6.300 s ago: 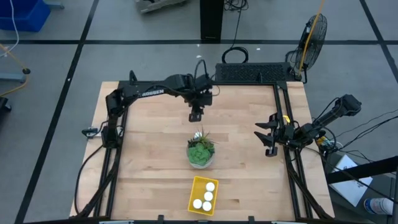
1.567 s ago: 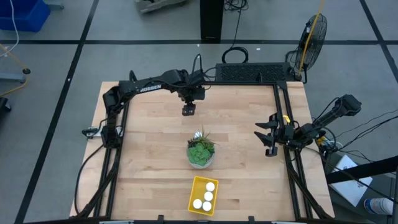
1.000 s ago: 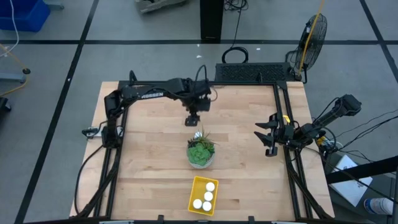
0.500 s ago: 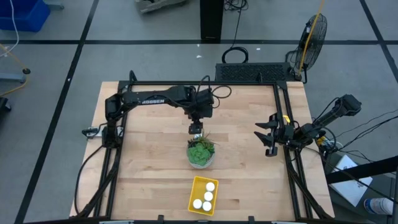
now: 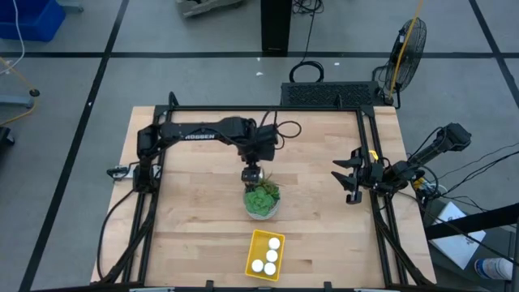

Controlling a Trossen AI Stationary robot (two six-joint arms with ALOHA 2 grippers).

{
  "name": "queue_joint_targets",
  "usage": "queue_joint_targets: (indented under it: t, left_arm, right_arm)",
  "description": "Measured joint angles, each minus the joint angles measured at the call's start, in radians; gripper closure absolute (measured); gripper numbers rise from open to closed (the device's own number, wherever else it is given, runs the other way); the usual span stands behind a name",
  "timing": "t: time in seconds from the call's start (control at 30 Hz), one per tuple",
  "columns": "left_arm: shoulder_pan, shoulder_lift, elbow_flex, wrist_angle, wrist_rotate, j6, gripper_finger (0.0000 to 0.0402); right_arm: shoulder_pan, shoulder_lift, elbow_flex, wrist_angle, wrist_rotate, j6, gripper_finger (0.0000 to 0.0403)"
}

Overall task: Pick and place pill bottles into a basket
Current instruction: Put the white pill bottle into the yellow bin

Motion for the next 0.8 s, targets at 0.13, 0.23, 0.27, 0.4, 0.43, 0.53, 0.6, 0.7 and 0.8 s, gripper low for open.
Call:
queue_joint_targets:
  t: [0.13,0.23,0.27,0.4,0.43,0.53,0.6,0.7,0.8]
  left_arm:
    - [-0.009,0.000,0.000,-0.009,0.002,-0.006,0.0149]
    - [-0.010,0.000,-0.001,0.043,0.002,-0.013,0.0149]
    - [-0.010,0.000,-0.001,0.074,0.001,-0.033,0.0149]
    - [-0.005,0.000,-0.001,0.153,-0.012,-0.220,0.0149]
    - [-0.002,0.000,-0.001,0.156,-0.013,-0.267,0.0149]
    - [0.002,0.000,-0.001,0.148,-0.019,-0.335,0.0149]
    - [0.003,0.000,-0.001,0.141,-0.019,-0.335,0.0149]
    - [0.018,0.000,-0.001,0.127,0.001,-0.314,0.0149]
    - [0.051,0.000,-0.001,0.053,0.023,-0.309,0.0149]
  right_arm:
    - [0.000,0.000,0.000,0.000,0.000,0.000,0.0243]
    - [0.000,0.000,0.000,0.000,0.000,0.000,0.0242]
    - [0.000,0.000,0.000,0.000,0.000,0.000,0.0241]
    - [0.000,0.000,0.000,0.000,0.000,0.000,0.0242]
    - [0.000,0.000,0.000,0.000,0.000,0.000,0.0242]
    - [0.000,0.000,0.000,0.000,0.000,0.000,0.0243]
    - [0.000,0.000,0.000,0.000,0.000,0.000,0.0241]
    - [0.000,0.000,0.000,0.000,0.000,0.000,0.0240]
    - [0.000,0.000,0.000,0.000,0.000,0.000,0.0242]
